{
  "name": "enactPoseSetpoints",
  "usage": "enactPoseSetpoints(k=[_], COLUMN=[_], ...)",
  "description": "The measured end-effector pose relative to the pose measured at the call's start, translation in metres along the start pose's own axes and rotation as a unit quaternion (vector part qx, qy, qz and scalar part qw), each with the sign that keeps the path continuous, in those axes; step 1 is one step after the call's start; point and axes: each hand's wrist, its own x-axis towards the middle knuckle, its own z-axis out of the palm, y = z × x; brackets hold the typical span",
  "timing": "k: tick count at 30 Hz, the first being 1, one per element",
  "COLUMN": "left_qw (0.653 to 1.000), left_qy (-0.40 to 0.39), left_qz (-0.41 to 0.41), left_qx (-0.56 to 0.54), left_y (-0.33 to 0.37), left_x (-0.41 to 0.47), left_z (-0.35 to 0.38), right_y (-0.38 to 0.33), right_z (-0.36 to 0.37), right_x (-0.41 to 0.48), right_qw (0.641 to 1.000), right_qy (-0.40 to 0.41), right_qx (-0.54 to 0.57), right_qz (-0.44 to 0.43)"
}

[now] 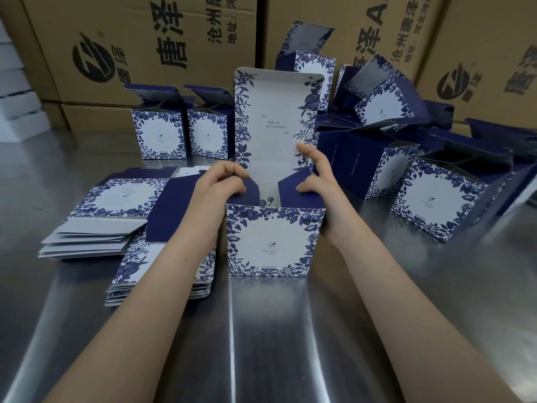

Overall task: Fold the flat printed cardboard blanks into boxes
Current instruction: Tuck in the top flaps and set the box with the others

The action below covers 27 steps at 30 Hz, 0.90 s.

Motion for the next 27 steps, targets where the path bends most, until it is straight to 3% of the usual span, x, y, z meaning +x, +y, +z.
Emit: enactPoseSetpoints(k=[4,10,15,21,27], left_qw=[1.0,0.997,0.992,0.994,0.99], left_qy=[-0.017,0.049,0.054,0.04,0.088], left_qz=[0.012,0.041,0.057,0.079,0.082], left_qx=[-0.013,-0.036,-0.098,-0.065,-0.07], left_y=[-0.003,-0.008,-0.005,-0.003,-0.006], left_x=[-0.002,-0.005,-0.007,-0.01,-0.008], left_z=[-0.001,0.008,0.008,0.009,0.009], right_y=[0.005,0.009,0.009,0.007,0.01], right_z=[-0.003,-0.005,-0.006,-0.007,-0.006], right_x=[0.001,0.003,0.003,0.003,0.003], right_qw=[1.0,0.996,0.995,0.995,0.989], right_qy=[0.008,0.045,0.078,0.063,0.069], right_qx=[0.008,0.001,-0.005,-0.043,-0.082], right_qz=[-0.021,-0.073,-0.067,-0.071,-0.102])
